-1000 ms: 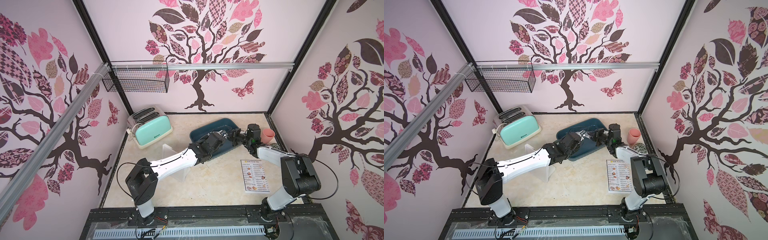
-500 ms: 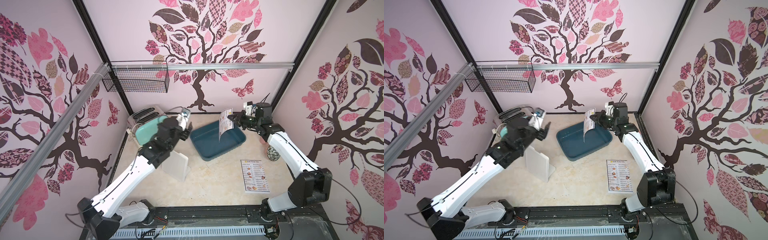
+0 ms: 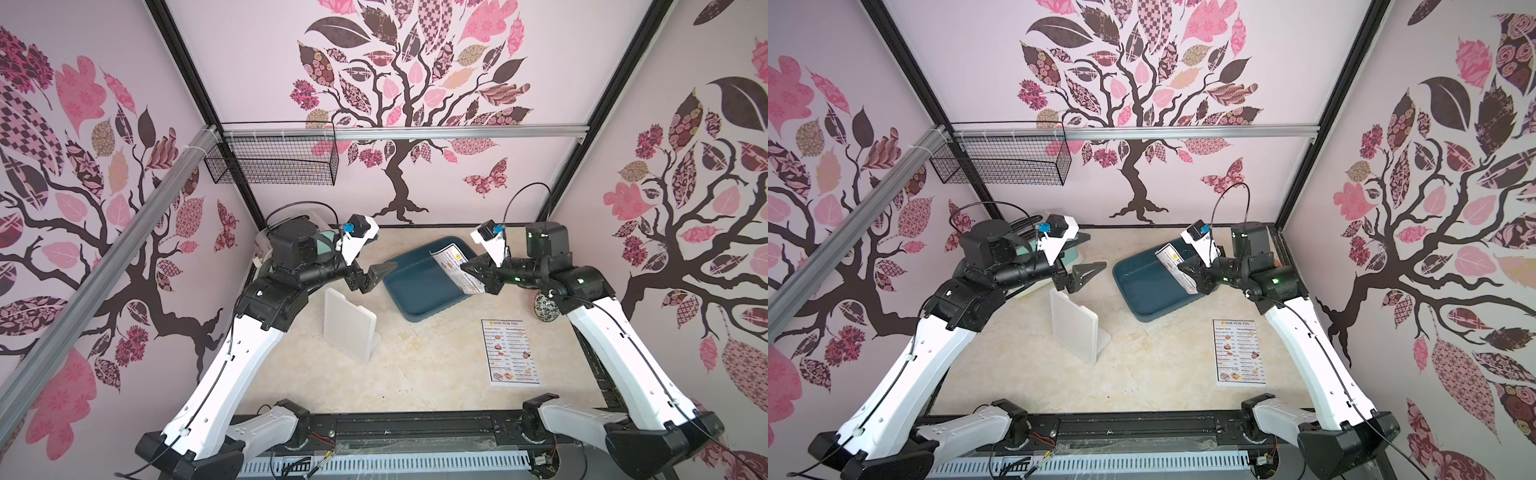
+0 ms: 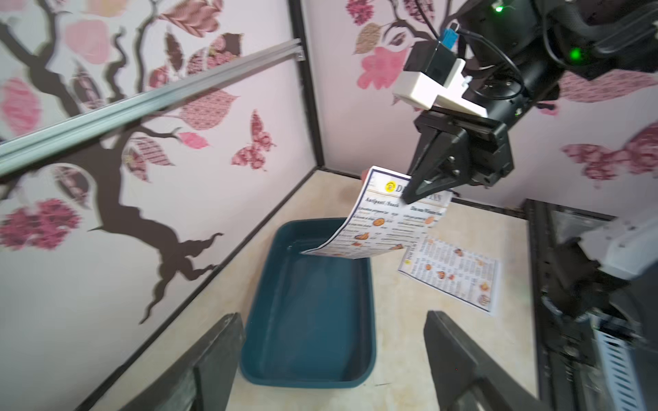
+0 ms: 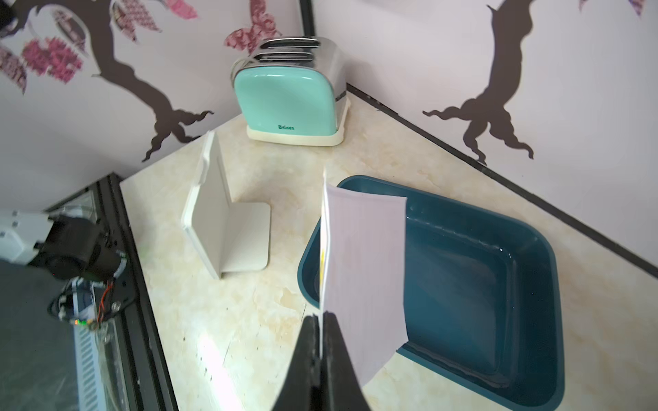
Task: Replace the menus in the menu holders
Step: Pick up the menu from the storage box.
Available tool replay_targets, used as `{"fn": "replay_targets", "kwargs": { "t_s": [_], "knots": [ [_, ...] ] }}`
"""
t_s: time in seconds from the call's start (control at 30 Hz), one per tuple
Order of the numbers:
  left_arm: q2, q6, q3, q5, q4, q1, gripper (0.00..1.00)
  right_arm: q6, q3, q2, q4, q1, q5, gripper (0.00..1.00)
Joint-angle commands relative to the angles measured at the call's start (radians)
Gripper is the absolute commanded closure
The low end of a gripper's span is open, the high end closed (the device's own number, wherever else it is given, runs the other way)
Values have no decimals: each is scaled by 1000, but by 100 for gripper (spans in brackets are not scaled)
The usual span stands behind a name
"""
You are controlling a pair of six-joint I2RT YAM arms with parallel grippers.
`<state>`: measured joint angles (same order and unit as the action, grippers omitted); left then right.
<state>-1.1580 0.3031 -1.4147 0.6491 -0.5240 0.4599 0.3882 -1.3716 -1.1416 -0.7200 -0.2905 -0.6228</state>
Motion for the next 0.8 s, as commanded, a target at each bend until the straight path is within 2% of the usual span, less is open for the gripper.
{"fn": "replay_targets", "kwargs": {
  "t_s": [0.0, 0.07, 0.17, 0.33, 0.47, 0.57, 0.7, 0.77],
  "knots": [
    [-43, 34, 24, 196, 40, 61, 12, 216, -45, 30, -97, -14, -154, 100],
    [-67, 59, 28, 207, 50, 110, 12, 227, -57, 31, -94, -45, -179, 100],
    [-99, 56, 23, 262, 47, 118, 15, 254, -85, 25, -108, -59, -214, 100],
    [-125, 75, 49, 208, 55, 126, 20, 299, -68, 17, -94, -59, -256, 100],
    [-150, 130, 24, 227, -38, 126, 33, 257, -46, 19, 6, -59, -286, 100],
    [-152, 183, 35, 194, -83, 127, 43, 226, -5, 34, 88, -60, -303, 100],
    [-161, 191, 33, 174, -97, 128, 57, 252, -2, 27, 72, -61, -301, 100],
    [-165, 191, 30, 179, -90, 127, 69, 263, -4, 23, 70, -61, -286, 100]
  ]
}}
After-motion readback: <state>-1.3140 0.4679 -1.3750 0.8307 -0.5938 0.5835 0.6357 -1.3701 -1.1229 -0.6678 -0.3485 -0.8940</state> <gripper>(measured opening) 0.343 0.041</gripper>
